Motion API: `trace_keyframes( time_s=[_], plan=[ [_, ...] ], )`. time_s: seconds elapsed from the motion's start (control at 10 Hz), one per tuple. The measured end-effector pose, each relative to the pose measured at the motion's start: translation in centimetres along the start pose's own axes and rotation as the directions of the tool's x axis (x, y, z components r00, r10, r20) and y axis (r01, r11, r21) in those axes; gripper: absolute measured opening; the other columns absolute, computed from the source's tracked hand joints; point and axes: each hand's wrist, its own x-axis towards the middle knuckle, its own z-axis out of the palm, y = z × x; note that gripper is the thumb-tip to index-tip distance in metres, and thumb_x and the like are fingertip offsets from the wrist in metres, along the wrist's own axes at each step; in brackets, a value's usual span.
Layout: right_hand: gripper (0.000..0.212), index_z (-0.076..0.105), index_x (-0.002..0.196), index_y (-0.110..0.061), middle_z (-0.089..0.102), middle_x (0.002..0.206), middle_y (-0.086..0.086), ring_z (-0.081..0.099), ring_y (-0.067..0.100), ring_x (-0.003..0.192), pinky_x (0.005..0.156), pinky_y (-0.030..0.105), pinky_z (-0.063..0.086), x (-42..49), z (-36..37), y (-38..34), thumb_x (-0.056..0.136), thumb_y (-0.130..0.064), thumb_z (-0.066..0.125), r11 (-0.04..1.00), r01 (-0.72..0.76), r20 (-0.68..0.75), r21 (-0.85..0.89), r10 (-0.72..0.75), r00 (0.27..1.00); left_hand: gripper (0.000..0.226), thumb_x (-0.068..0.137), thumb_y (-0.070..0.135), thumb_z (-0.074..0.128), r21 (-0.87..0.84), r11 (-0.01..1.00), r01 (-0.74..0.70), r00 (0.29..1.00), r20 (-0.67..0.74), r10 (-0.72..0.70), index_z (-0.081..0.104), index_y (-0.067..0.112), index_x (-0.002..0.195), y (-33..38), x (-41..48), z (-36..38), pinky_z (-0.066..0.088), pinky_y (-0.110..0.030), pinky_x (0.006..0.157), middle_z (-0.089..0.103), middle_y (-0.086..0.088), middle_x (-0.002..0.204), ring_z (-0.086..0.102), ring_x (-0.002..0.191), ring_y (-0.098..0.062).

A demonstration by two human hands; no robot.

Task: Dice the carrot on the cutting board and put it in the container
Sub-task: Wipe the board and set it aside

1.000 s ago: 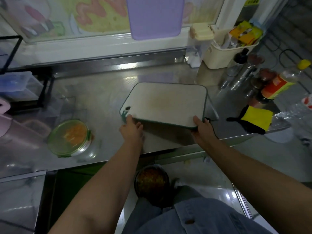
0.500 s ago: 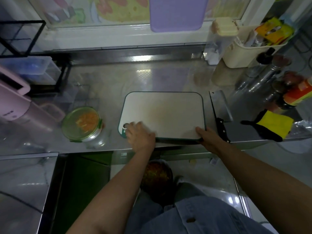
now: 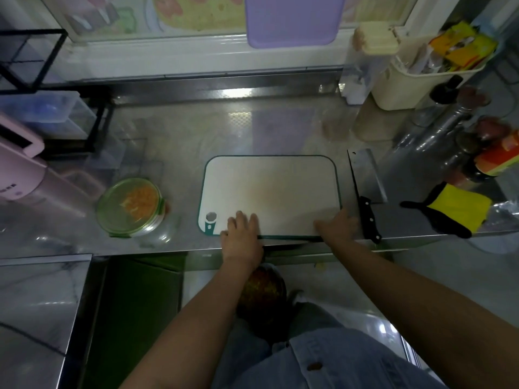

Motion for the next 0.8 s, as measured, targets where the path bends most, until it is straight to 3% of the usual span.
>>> trace_keyframes(
  time_s=[0.1,0.2,0.3,0.5,0.6,0.7,0.8],
  plan=[
    [0.081,0.010,0.149,-0.004,0.009,0.152,0.024,0.020,0.039,0.137,0.108,0.039,0.030,-0.2,0.6,-0.3,0.089,-0.019,0.062,0.999,-0.032,-0.022,-0.041,0.031,0.999,0.072,0.083,0.033,0.062,0.043,0.999,0.013,0.998,-0.055,-0.010,0.022,0.018,0.141,0.3,-0.9,0.4,0.041,-0.043,0.098,0.027,-0.013,0.142,0.032,0.127,-0.031],
    [0.074,0.018,0.145,-0.004,0.013,0.149,0.021,0.020,0.040,0.134,0.108,0.045,0.028,-0.3,1.1,-0.6,0.087,-0.019,0.061,0.989,-0.073,-0.086,-0.130,0.062,0.994,0.067,0.082,0.031,0.061,0.026,1.000,0.017,0.997,-0.072,-0.015,0.026,0.019,0.137,0.3,-0.9,0.4,0.042,-0.042,0.095,0.030,-0.011,0.138,0.035,0.123,-0.030],
    [0.057,0.032,0.135,-0.001,0.022,0.143,0.020,0.023,0.038,0.129,0.106,0.046,0.027,-0.2,0.7,-0.6,0.089,-0.022,0.059,0.964,-0.038,-0.131,-0.265,0.003,0.991,0.063,0.084,0.030,0.060,0.000,1.000,0.026,0.999,-0.034,-0.026,0.028,0.022,0.137,0.2,-0.9,-0.1,0.041,-0.042,0.096,0.030,-0.011,0.139,0.034,0.124,-0.029],
    [0.067,0.020,0.144,0.001,0.016,0.150,0.022,0.018,0.036,0.137,0.109,0.042,0.025,0.3,-0.8,-1.1,0.094,-0.033,0.051,0.925,0.055,0.054,-0.376,-0.037,0.998,0.063,0.089,0.031,0.056,0.007,0.999,0.038,0.999,0.031,-0.038,0.024,0.023,0.143,0.2,-0.9,-1.2,0.040,-0.043,0.098,0.026,-0.011,0.145,0.032,0.128,-0.030],
    [0.067,0.023,0.143,0.001,0.018,0.149,0.023,0.024,0.035,0.135,0.106,0.035,0.029,0.5,-1.9,-1.6,0.094,-0.034,0.051,0.907,0.091,0.128,-0.412,-0.041,0.991,0.053,0.093,0.030,0.051,0.012,1.000,0.009,0.999,0.042,-0.009,0.030,0.018,0.141,0.1,-0.2,-2.6,0.042,-0.041,0.095,0.035,-0.013,0.137,0.039,0.122,-0.030],
    [0.063,0.028,0.144,-0.003,0.022,0.149,0.021,0.026,0.034,0.135,0.104,0.033,0.032,0.1,-3.2,-2.5,0.094,-0.034,0.052,0.918,0.146,0.218,-0.369,-0.068,0.974,0.042,0.096,0.025,0.045,0.015,1.000,-0.020,0.995,0.101,0.018,0.040,0.011,0.136,-0.1,0.3,-4.7,0.042,-0.041,0.096,0.042,-0.016,0.131,0.046,0.118,-0.032],
    [0.057,0.040,0.141,-0.014,0.028,0.150,0.017,0.031,0.034,0.135,0.110,0.039,0.030,-0.1,-5.3,-4.5,0.091,-0.035,0.059,0.929,0.282,0.188,-0.242,-0.240,0.952,0.040,0.096,0.026,0.043,0.017,1.000,-0.005,0.981,0.196,0.002,0.046,0.010,0.133,-0.6,1.7,-6.3,0.040,-0.042,0.099,0.047,-0.015,0.134,0.046,0.121,-0.033]
  ],
)
